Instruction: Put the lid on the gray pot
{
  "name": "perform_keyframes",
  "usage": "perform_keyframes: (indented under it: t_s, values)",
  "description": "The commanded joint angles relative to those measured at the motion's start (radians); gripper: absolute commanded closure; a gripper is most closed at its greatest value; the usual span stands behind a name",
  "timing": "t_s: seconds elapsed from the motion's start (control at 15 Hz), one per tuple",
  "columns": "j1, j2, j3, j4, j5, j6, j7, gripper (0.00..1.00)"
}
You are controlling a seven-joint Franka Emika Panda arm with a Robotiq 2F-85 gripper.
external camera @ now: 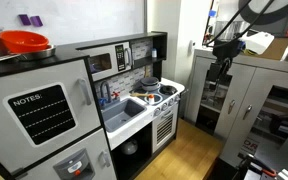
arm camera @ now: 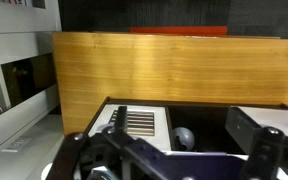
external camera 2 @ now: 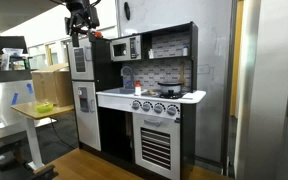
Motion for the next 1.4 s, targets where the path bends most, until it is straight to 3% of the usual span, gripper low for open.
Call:
perform_keyframes:
  t_s: [0.0,1.13,1.33]
  values:
    - [0.000,0.000,0.001,0.002,0.001,-0.002,0.000,0.00]
    - [0.000,0.000,0.001,0.002,0.001,-0.002,0.000,0.00]
    - [-0.029,0.049,-0.024,0.007,-0.034,0.121,-0.008,0.00]
